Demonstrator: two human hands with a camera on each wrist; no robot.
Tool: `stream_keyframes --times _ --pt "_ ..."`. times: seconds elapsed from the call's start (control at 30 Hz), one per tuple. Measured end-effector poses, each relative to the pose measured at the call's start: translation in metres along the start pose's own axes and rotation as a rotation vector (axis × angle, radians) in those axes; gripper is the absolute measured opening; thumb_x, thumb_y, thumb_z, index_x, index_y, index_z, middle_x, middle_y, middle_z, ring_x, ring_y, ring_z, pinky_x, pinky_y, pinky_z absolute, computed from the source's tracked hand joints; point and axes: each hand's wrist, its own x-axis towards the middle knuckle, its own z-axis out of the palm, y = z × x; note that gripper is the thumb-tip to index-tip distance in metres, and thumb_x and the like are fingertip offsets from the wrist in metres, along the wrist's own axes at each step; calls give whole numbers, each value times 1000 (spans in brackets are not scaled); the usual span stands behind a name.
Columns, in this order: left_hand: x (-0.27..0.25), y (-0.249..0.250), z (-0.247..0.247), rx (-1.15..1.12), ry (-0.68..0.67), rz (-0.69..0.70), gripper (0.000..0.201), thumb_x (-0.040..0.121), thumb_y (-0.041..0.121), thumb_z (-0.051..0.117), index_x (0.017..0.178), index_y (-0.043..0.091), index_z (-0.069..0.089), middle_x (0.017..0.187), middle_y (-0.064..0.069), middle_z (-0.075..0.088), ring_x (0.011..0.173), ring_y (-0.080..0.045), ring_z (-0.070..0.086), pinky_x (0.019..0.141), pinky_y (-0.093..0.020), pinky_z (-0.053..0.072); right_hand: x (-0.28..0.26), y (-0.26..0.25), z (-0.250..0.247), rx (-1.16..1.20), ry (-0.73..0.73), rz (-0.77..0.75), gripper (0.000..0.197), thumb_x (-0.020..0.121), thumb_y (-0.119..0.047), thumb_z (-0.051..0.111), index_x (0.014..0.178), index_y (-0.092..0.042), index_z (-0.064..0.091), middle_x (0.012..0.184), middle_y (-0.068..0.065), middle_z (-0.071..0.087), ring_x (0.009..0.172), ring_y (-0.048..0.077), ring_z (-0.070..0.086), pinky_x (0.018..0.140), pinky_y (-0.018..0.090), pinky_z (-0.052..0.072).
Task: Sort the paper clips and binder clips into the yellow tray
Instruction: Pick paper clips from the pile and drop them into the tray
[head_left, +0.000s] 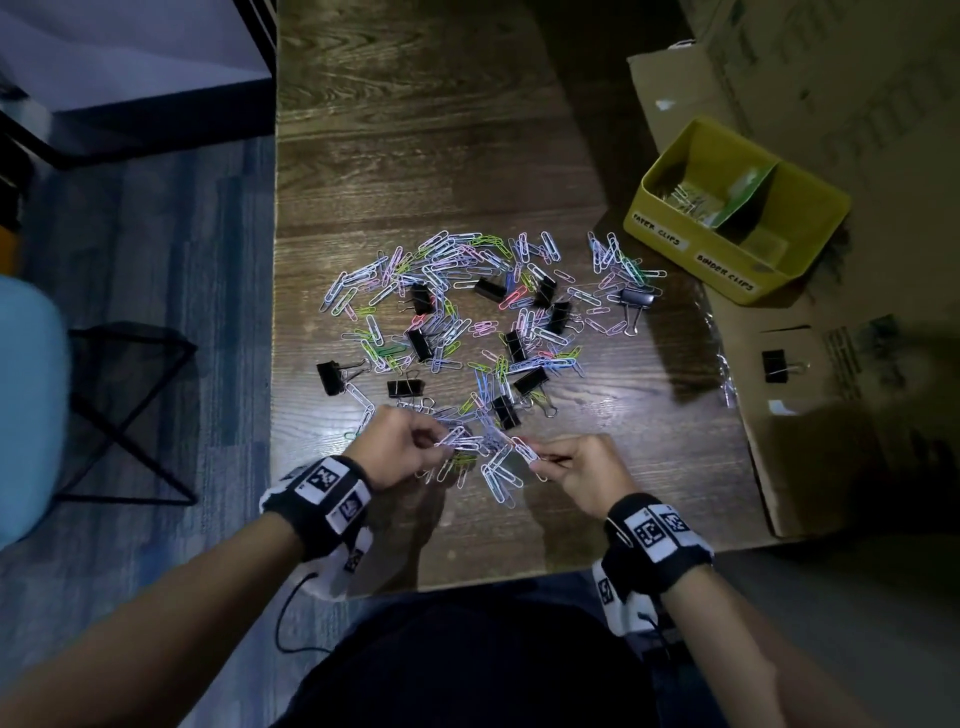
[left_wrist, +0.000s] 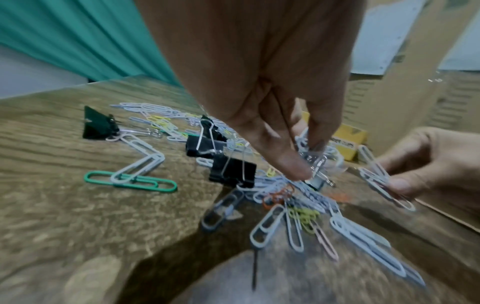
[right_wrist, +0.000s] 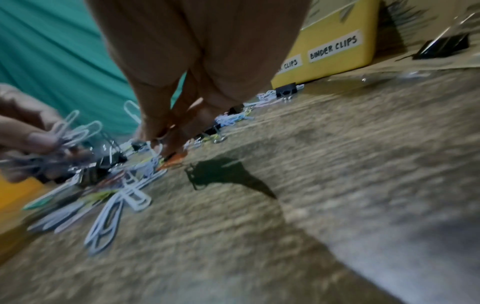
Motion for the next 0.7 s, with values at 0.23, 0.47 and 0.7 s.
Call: stream_keyframes --times 0.23,0.47,0.7 --pt "26 41 -36 -324 -218 -48 12 68 13 78 72 4 71 62 -3 70 55 -10 60 54 -19 50 -1 -10 -54 283 21 -44 25 73 -7 77 90 -26 74 95 -10 72 90 3 68 92 27 52" --pt "79 160 -73 -345 -218 148 26 65 12 74 73 -11 65 57 -5 65 46 -7 52 47 -13 42 0 -44 -140 600 287 -160 27 70 6 73 92 -10 72 83 -3 74 74 11 67 76 24 56" --pt "191 282 -60 -402 -84 260 4 77 1 70 77 0 66 49 7 60 46 -4 53 46 -16 42 30 -75 -226 764 535 -282 25 75 9 69 90 -11 70 75 -13 73 76 7 67 81 24 56"
